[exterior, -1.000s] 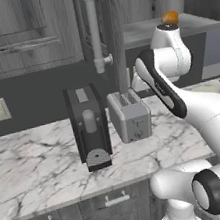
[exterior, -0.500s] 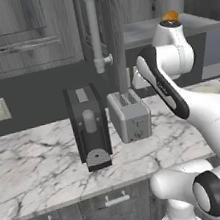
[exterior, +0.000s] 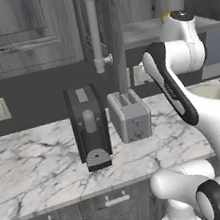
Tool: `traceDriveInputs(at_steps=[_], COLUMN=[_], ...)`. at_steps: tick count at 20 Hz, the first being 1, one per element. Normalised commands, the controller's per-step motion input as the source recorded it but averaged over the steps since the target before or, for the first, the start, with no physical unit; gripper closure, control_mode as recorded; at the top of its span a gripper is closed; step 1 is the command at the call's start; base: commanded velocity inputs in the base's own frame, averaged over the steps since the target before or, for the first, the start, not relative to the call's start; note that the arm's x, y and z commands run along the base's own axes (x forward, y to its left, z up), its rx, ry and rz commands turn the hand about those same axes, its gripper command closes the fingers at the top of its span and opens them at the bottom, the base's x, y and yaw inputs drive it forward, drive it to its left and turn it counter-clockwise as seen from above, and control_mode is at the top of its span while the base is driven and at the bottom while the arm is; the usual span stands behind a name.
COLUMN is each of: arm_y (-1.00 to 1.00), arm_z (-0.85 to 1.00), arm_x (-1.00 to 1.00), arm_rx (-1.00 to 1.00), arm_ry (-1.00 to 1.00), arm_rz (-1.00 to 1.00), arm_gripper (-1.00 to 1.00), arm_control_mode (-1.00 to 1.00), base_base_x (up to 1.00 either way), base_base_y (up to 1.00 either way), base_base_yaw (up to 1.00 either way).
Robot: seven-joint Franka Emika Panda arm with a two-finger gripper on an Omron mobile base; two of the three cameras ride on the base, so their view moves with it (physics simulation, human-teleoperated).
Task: Pick the potatos from the cabinet and place them in one bowl. Pick the mango from the sink and place it in the other bowl.
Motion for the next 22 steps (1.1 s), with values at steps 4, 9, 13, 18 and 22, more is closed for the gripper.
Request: traceDriveInputs(at_steps=[4, 9, 13, 18, 22], arm_y=[-0.12, -0.15, -0.24, -0.26, -0.23], arm_z=[0.36, 0.22, 0.10, 0.08, 0.27], arm_x=[-0.17, -0.01, 0.00, 0.00, 0.00], arm_rx=[0.00, 0.00, 0.00, -0.03, -0.03], arm_ry=[-0.14, -0.11, -0.05, -0.05, -0.07], arm_rz=[0.00, 0.00, 0.00, 0.00, 0.00], arm_gripper=[-1.00, -1.00, -1.00, -1.00, -1.00], arm_control_mode=[-1.00, -1.00, -1.00, -1.00, -1.00], base_base_x=[0.00, 0.00, 0.00, 0.00, 0.00], base_base_y=[0.00, 0.00, 0.00, 0.00, 0.00], base_base_yaw=[0.00, 0.00, 0.00, 0.00, 0.00])
